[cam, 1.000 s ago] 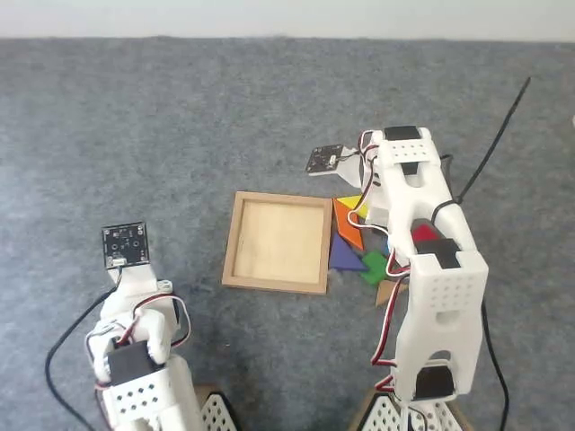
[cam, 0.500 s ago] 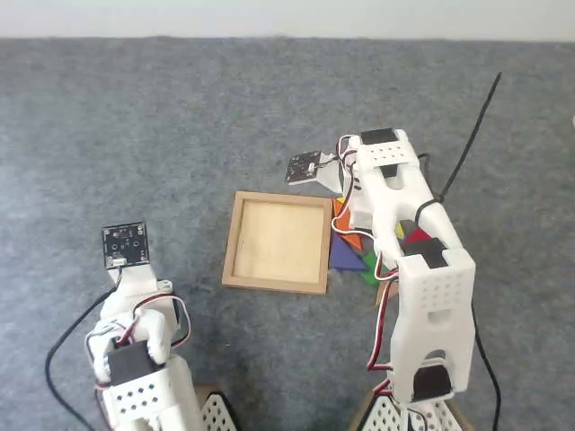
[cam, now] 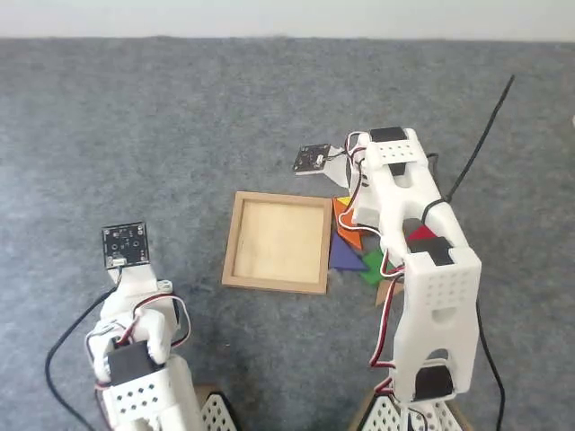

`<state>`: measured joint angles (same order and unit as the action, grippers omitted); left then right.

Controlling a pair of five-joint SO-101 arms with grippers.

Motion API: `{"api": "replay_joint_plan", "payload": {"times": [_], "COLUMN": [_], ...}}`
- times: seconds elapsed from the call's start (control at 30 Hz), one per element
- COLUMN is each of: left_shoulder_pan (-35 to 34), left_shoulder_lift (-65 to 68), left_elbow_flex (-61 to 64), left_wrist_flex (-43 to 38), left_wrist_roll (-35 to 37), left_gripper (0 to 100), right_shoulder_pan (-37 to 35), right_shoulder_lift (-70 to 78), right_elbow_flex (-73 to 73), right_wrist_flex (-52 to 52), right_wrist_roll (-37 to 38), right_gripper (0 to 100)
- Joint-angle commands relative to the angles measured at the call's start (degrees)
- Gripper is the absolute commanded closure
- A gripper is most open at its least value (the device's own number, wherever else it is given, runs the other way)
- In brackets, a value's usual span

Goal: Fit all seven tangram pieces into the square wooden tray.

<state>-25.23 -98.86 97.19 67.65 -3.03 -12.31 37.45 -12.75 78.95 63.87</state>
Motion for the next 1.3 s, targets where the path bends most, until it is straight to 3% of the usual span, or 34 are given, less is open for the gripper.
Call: {"api": "replay_joint_plan", "payload": {"times": [0.0, 0.73, 0.97, 1.27], "left_shoulder_pan": [-0.53, -0.53, -0.53, -0.53], "left_shoulder_lift": [0.26, 0.26, 0.26, 0.26], "left_elbow_flex": [-0.92, -0.92, -0.92, -0.92], "left_wrist_flex": [-1.32, -1.32, -1.32, -1.32], "left_wrist_roll": [0.00, 0.00, 0.00, 0.00], "left_gripper": [99, 99, 99, 99], "right_shoulder_pan": [1.45, 3.82, 3.74, 3.82], "right_shoulder_lift": [0.04, 0.04, 0.04, 0.04], "right_elbow_flex": [-2.37, -2.46, -2.55, -3.08], "right_wrist_flex": [-1.89, -2.33, -2.33, -1.98], "right_wrist_roll": [-4.13, -7.03, -6.95, -6.95], "right_gripper": [56.7, 57.1, 69.1, 70.2]}}
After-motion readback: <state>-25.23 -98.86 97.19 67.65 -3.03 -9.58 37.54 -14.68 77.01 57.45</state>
